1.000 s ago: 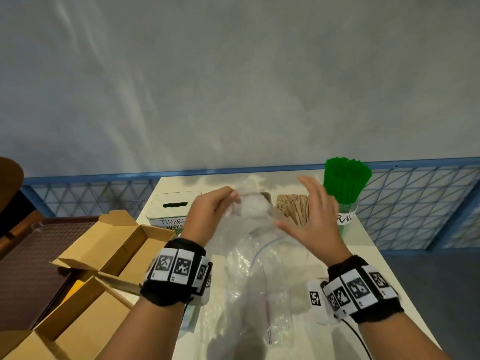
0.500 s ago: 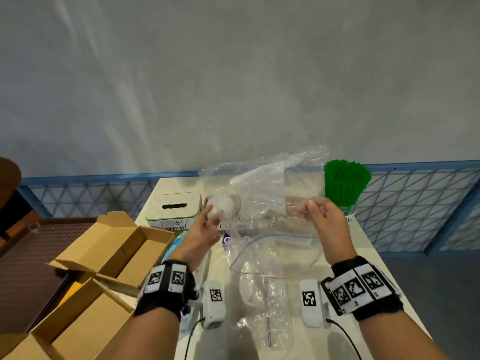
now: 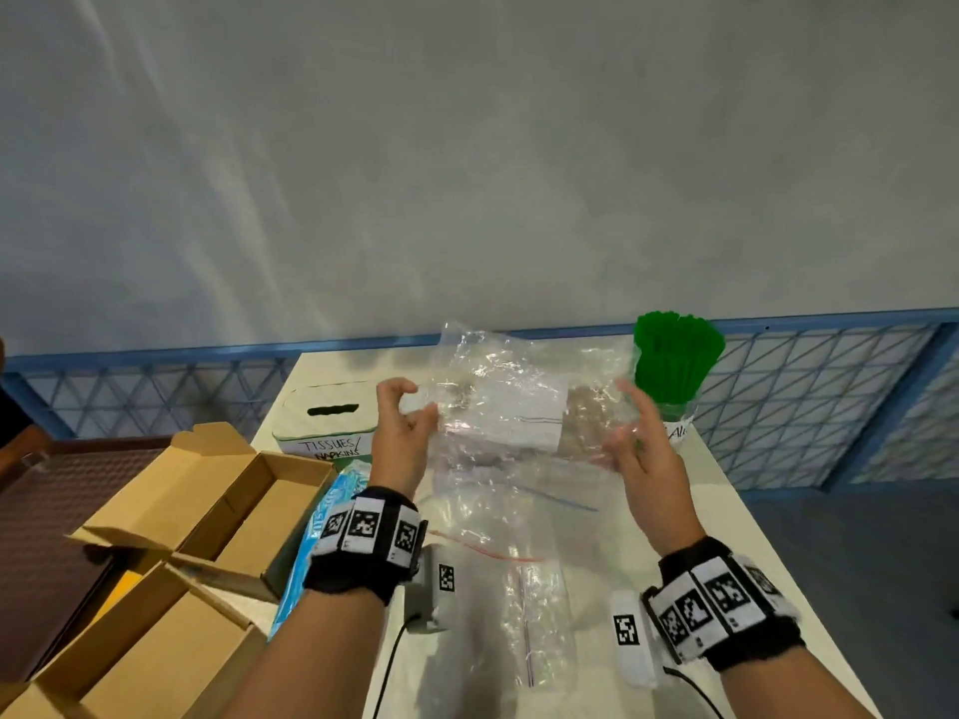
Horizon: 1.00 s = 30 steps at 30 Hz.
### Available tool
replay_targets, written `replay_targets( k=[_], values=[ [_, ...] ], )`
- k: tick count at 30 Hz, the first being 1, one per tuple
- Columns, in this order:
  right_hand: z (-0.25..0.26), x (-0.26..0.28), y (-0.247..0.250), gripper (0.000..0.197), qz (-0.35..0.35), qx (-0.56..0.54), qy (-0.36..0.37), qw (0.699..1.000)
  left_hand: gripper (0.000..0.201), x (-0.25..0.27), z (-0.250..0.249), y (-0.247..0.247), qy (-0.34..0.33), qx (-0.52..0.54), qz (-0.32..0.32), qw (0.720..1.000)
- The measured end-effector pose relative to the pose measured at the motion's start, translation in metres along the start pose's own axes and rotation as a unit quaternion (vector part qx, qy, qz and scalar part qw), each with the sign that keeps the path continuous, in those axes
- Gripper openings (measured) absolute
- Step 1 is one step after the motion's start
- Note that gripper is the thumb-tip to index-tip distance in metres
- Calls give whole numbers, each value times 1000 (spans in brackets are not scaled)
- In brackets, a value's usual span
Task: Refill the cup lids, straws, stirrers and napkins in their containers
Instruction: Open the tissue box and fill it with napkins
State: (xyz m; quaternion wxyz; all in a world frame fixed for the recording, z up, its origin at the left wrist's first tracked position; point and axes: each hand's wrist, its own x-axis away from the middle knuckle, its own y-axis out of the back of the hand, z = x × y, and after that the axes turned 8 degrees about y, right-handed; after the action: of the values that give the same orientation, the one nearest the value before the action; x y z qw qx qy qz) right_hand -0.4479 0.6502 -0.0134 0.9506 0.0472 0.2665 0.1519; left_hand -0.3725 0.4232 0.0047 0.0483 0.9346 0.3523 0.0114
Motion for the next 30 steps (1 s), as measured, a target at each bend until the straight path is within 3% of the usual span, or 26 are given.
replay_targets(
  k=[2,5,6,8,11,13,16,20,23,25,27,30],
  values=[
    [4,-1,6,47,90,54,17,994,19,-2,-7,2,-25,-27,24,999],
    [2,1,12,77,176,164,-9,971,19,-6,-13,14,-19,-56,126,990],
    [0,2,13,79,172,202,-8,964,25,-7,-15,20,-18,-88,163,983],
    [-4,3,14,61,130,253,1,959,42,-10,-15,28,-51,-219,196,954],
    [-6,2,13,21,46,254,4,966,21,-8,-20,25,-139,-367,105,914],
    [-6,0,10,10,-6,244,21,969,9,-6,-17,22,-166,-340,66,923],
    [-1,-8,3,12,-47,187,-14,981,9,6,-12,12,-115,-216,93,965],
    [9,-30,-11,18,-71,155,-1,985,19,34,1,-7,-86,-121,30,988],
    [15,-62,-25,21,4,224,33,974,45,52,23,-10,-100,-133,55,985],
    [16,-79,-38,25,63,322,61,943,54,62,40,-10,-80,-166,69,980],
    [20,-80,-55,40,83,397,101,908,47,64,60,-11,-16,-137,37,990],
    [32,-50,-86,48,160,360,132,910,19,64,91,-13,140,-19,-21,990]
  ],
)
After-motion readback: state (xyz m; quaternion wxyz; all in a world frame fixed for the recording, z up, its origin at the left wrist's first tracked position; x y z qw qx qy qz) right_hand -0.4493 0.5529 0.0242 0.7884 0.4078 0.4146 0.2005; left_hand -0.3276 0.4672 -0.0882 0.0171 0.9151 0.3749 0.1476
